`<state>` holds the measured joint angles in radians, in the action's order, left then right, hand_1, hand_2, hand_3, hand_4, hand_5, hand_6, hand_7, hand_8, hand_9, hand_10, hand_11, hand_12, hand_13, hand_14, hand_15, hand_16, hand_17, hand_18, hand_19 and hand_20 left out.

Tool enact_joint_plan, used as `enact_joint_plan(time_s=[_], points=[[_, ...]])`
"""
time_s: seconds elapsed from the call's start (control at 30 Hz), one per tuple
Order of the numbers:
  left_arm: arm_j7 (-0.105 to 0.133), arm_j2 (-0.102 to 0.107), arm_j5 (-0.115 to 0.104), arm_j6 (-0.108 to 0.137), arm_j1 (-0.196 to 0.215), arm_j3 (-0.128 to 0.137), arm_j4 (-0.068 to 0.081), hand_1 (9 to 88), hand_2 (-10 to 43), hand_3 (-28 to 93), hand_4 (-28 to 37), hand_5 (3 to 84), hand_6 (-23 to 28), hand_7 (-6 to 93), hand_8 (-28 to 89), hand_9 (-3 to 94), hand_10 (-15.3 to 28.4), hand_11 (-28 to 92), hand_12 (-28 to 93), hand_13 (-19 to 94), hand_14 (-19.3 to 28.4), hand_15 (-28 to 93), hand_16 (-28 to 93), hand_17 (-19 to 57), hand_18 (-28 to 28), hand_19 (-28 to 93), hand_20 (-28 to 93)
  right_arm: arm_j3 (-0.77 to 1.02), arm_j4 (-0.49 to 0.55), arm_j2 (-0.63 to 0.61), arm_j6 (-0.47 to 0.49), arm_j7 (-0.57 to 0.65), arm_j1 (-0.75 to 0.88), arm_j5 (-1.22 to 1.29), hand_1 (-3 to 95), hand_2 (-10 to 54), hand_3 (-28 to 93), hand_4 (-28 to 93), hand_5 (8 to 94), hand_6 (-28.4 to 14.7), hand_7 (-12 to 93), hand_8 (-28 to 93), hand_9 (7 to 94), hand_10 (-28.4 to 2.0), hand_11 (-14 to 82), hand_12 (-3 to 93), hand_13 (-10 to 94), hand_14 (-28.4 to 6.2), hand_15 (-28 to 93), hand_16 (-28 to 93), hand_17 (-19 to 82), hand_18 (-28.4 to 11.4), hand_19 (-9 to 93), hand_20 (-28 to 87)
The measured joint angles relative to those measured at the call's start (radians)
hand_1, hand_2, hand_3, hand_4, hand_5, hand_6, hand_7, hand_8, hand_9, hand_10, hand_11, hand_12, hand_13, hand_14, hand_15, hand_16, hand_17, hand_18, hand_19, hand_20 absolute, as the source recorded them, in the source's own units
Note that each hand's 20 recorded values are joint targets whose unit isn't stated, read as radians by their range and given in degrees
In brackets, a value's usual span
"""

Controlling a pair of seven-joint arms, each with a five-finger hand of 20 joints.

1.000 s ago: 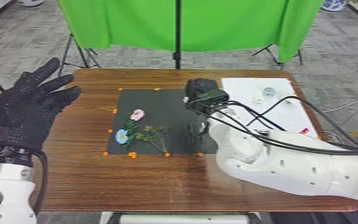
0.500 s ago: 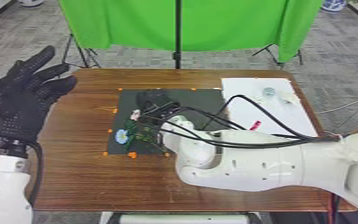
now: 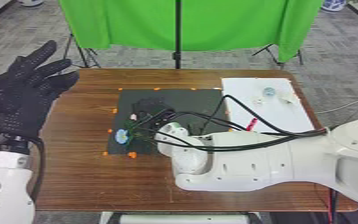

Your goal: Arrange flowers

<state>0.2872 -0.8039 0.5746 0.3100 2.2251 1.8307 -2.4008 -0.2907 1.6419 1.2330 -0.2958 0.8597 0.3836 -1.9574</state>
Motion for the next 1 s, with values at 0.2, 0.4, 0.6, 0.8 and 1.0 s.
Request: enact_joint_plan(time_s=[0.2, 0.4, 0.6, 0.8, 1.0], points=[[-0.002, 0.000, 0.000, -0.010, -0.016, -0.007, 0.005, 20.2, 9.6, 76, -28.3, 34.5, 9.3, 12.4, -8, 30.1, 20.1, 28, 11, 25, 28.4, 62, -13, -5.3, 26.8, 66, 20, -0.002, -0.007, 0.008, 0.022, 0.011, -0.001, 0.000, 52.0, -9.5, 75, -28, 72.9, 0.3, 35, -3, 88.4, -7.0, 20.0, 36.3, 76, -5.5, 67, 20, 32, -20.7, 93, 29], [-0.009, -0.003, 0.000, -0.017, -0.017, -0.003, 0.005, 20.7, 9.8, 76, -28.2, 34.5, 9.3, 12.4, -8, 30.1, 20.1, 28, 11, 25, 28.4, 62, -13, -5.4, 26.7, 66, 20, -0.012, -0.008, 0.012, 0.032, 0.020, -0.003, -0.013, 48.6, -9.5, 75, -28, 69.4, -0.1, 30, -4, 85.5, -7.5, 22.4, 34.3, 74, -6.0, 68, 19, 31, -20.8, 93, 29], [-0.024, -0.006, 0.002, -0.032, -0.045, -0.021, 0.019, 20.9, 9.9, 76, -28.2, 34.5, 9.2, 12.5, -8, 30.2, 20.2, 28, 11, 25, 28.4, 62, -13, -5.3, 26.7, 66, 20, -0.037, -0.008, 0.016, 0.032, 0.032, -0.012, -0.036, 43.1, -9.5, 77, -28, 66.7, 0.1, 24, -7, 81.3, -8.6, 29.4, 28.0, 72, -6.4, 69, 18, 30, -21.0, 93, 28], [-0.041, -0.006, 0.002, -0.043, -0.077, -0.030, 0.028, 20.8, 9.8, 76, -28.3, 34.6, 9.3, 12.5, -8, 30.2, 20.2, 28, 11, 25, 28.4, 62, -13, -5.3, 26.7, 66, 20, -0.037, -0.007, 0.017, 0.036, 0.045, -0.013, -0.045, 40.2, -9.5, 78, -28, 64.9, 0.1, 23, -15, 78.7, -9.7, 34.0, 23.6, 71, -6.8, 70, 18, 29, -21.3, 93, 28], [-0.045, -0.009, 0.003, -0.043, -0.072, -0.028, 0.028, 20.9, 9.7, 76, -28.2, 34.6, 9.3, 12.6, -8, 30.1, 20.2, 28, 11, 25, 28.4, 62, -13, -5.2, 26.6, 66, 20, -0.037, -0.007, 0.018, 0.049, 0.051, -0.013, -0.048, 38.9, -9.5, 78, -28, 63.7, 0.0, 22, -15, 77.4, -10.2, 35.8, 22.1, 70, -7.1, 70, 17, 29, -21.5, 93, 28]])
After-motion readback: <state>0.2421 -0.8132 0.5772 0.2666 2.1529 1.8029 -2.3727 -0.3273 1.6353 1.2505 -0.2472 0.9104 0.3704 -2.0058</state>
